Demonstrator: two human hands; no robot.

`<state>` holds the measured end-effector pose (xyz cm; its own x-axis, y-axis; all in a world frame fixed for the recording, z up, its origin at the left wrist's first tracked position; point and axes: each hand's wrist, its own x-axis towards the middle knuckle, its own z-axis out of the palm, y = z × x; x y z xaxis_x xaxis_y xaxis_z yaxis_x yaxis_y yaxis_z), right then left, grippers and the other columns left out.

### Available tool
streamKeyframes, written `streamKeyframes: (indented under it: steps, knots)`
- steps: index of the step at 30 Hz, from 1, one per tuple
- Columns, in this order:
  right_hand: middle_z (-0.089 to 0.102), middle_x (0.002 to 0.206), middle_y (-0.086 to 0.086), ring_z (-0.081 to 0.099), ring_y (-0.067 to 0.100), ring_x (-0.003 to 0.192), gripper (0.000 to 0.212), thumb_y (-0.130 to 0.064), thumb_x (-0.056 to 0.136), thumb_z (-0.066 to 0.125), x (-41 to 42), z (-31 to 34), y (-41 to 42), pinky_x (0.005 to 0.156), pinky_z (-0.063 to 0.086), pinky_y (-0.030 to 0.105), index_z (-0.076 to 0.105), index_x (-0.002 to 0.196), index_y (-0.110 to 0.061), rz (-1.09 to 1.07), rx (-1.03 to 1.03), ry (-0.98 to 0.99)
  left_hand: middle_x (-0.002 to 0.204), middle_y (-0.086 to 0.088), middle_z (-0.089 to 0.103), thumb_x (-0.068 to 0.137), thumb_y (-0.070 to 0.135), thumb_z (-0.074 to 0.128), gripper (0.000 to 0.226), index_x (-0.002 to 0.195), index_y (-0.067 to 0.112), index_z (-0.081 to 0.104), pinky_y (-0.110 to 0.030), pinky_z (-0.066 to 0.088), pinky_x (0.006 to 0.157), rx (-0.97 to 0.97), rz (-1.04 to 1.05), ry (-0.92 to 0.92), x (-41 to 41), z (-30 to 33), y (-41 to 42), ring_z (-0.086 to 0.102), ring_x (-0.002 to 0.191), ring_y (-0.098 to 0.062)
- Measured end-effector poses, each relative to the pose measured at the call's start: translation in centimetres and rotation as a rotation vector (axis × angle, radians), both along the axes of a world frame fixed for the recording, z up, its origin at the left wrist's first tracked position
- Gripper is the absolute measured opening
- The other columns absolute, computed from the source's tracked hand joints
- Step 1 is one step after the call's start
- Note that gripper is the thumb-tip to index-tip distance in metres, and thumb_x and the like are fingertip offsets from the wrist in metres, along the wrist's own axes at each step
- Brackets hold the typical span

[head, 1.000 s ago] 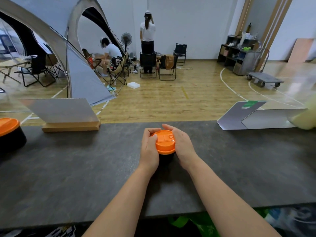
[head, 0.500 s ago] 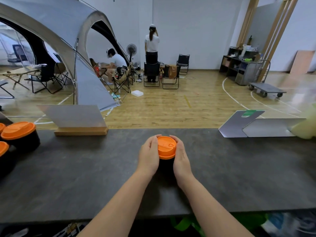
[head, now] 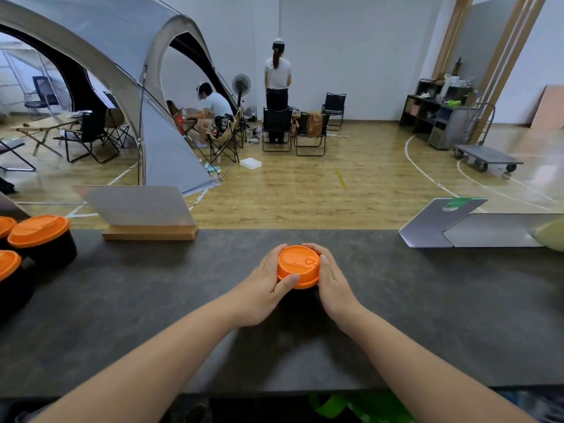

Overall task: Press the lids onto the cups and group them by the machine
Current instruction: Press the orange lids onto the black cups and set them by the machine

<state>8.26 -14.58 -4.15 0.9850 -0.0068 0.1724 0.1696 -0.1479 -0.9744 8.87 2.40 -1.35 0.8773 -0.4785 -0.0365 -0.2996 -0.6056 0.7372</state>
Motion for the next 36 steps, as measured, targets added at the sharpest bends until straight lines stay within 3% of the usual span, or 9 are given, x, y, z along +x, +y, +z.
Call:
streamKeyframes:
  steps: [8,13,18,22,25,27,32,36]
  knots:
    - [0.054,0.125,-0.002,0.052,0.009,0.117,0.033,-0.021,0.108,0.022,0.5,-0.4,-0.2,0.102,0.042,0.023,0.048,0.128,-0.024,-0.016,-0.021,-0.036,0.162,0.005,0.013,0.099,0.052,0.039,0.073,0.156,0.025,0.001,-0.022,0.018,0.113,-0.001,0.032,-0.018,-0.3,0.2,-0.3,0.022,0.144,-0.011]
    - [0.054,0.129,0.0,0.051,0.012,0.12,0.034,-0.023,0.108,0.024,0.6,-0.1,-0.6,0.105,0.041,0.028,0.05,0.13,-0.025,0.007,-0.031,0.007,0.156,0.006,0.024,0.095,0.055,0.038,0.073,0.155,0.027,0.009,-0.026,0.022,0.117,-0.211,0.09,0.0,-1.1,-1.0,-0.8,0.029,0.139,-0.006]
    - [0.058,0.121,-0.002,0.055,0.011,0.115,0.032,-0.02,0.107,0.025,0.1,0.2,0.3,0.098,0.044,0.021,0.053,0.121,-0.026,-0.046,0.063,-0.006,0.149,0.008,0.034,0.093,0.057,0.04,0.066,0.15,0.029,0.021,-0.03,0.028,0.116,-0.289,0.144,-0.048,-1.2,-1.9,-1.1,0.036,0.136,-0.007]
    - [0.059,0.116,-0.002,0.056,0.006,0.103,0.026,-0.019,0.107,0.027,-0.5,0.1,1.1,0.086,0.041,0.008,0.05,0.117,-0.024,-0.084,0.066,-0.035,0.126,0.014,0.054,0.1,0.041,0.042,0.035,0.133,0.032,0.039,-0.013,0.042,0.098,-0.491,0.427,-0.202,-3.0,-2.8,-2.7,0.053,0.119,0.001]
    - [0.059,0.124,-0.008,0.056,0.005,0.113,0.029,-0.036,0.106,0.03,-1.0,-0.6,0.2,0.098,0.043,0.023,0.048,0.127,-0.029,0.037,0.04,-0.014,0.125,0.029,0.046,0.096,0.042,0.05,0.049,0.138,0.038,0.026,-0.001,0.036,0.09,-0.5,0.392,-0.133,-4.1,-3.6,-2.9,0.046,0.113,0.021]
    - [0.054,0.132,-0.011,0.053,0.002,0.12,0.037,-0.046,0.1,0.035,-1.3,-0.4,-0.8,0.101,0.043,0.023,0.043,0.134,-0.033,0.152,0.017,0.018,0.128,0.032,0.039,0.096,0.036,0.057,0.06,0.141,0.04,0.017,-0.001,0.032,0.093,-0.461,0.334,-0.114,-3.8,-3.9,-2.4,0.039,0.114,0.028]
    - [0.055,0.129,-0.014,0.057,-0.01,0.108,0.039,-0.031,0.1,0.042,-1.4,0.8,-2.0,0.083,0.047,0.011,0.038,0.138,-0.032,0.29,0.048,0.113,0.134,0.021,0.036,0.096,0.039,0.056,0.063,0.137,0.045,0.009,-0.001,0.03,0.094,-0.363,0.274,-0.09,-3.2,-3.6,-1.5,0.038,0.116,0.024]
    - [0.057,0.128,-0.017,0.056,-0.002,0.116,0.038,-0.041,0.095,0.046,-1.5,0.6,-1.9,0.088,0.05,0.019,0.041,0.133,-0.043,0.278,0.007,0.115,0.132,0.021,0.034,0.098,0.038,0.054,0.063,0.136,0.046,0.005,0.003,0.031,0.087,-0.318,0.256,-0.095,-3.2,-3.5,-1.4,0.041,0.11,0.023]
